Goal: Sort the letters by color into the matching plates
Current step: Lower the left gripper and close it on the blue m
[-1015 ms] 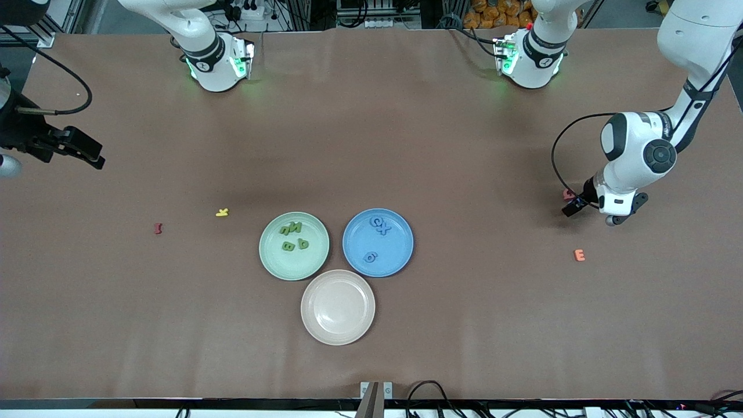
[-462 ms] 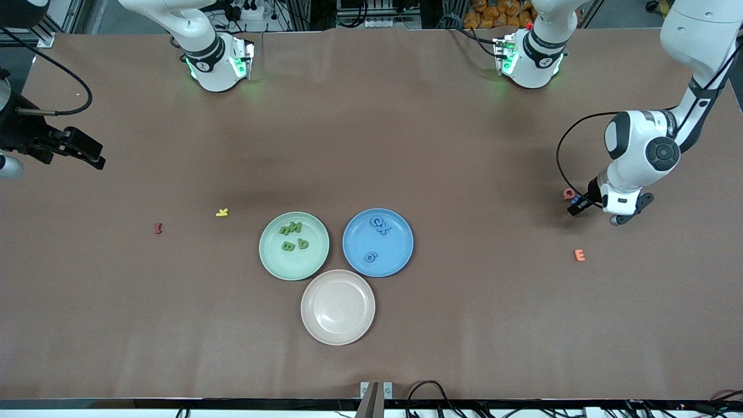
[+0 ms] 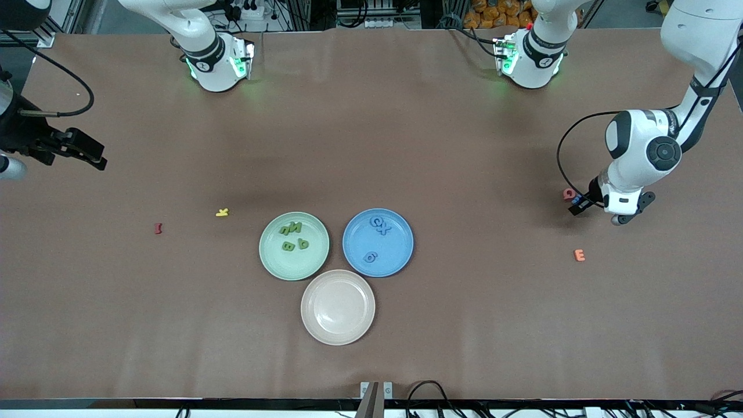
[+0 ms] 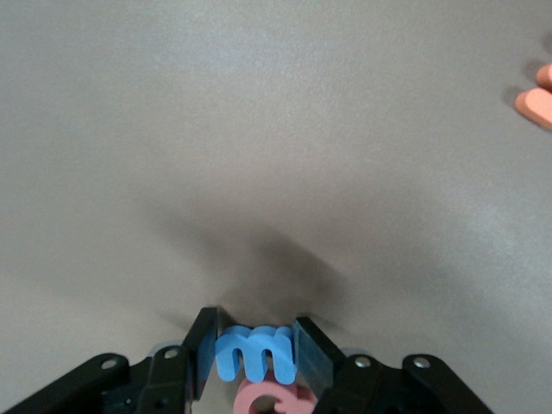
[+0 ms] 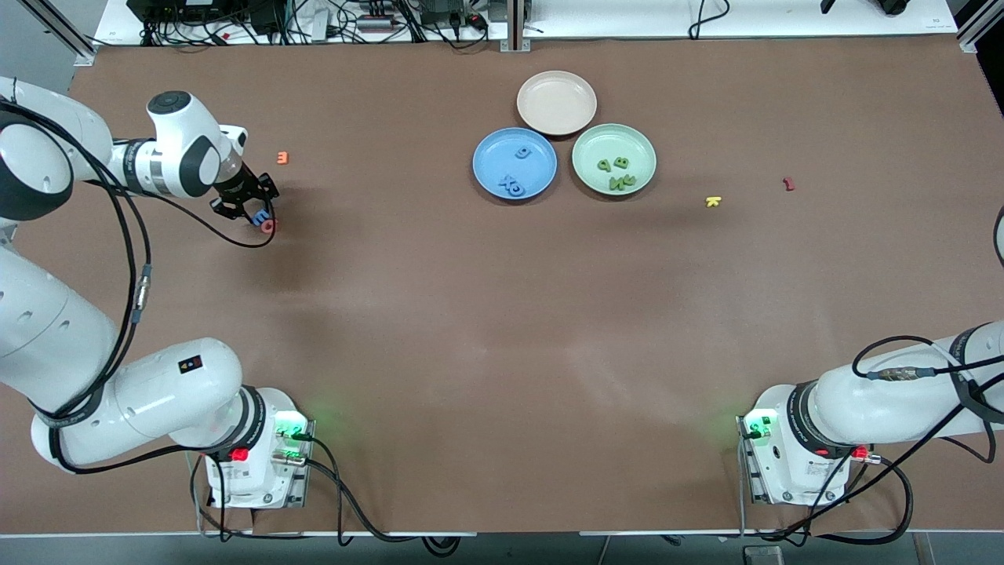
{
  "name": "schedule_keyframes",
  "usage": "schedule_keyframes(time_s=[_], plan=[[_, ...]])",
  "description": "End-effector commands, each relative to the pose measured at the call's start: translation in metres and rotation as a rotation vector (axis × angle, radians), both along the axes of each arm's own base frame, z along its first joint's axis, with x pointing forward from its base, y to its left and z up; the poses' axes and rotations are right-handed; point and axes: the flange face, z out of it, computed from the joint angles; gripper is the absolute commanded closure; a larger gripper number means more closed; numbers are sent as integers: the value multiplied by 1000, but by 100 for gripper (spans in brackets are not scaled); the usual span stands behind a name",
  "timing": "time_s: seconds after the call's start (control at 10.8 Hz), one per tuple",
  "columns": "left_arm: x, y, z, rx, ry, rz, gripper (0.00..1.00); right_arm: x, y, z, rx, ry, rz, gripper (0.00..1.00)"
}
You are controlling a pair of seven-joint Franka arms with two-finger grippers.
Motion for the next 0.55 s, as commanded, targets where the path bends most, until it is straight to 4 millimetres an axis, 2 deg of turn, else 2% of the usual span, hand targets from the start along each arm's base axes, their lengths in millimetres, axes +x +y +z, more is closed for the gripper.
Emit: schedule_keyframes(time_s=[0.0, 0.18, 0.46], plan=[[15, -18, 35, 55, 35, -16, 100, 1, 2, -2, 15, 2, 15, 0], [35, -41, 54, 64, 37, 3, 100, 4, 5, -6, 13, -1, 20, 0], [62, -97, 79, 61, -9, -2, 100, 8, 7, -12, 8, 7, 21, 0]])
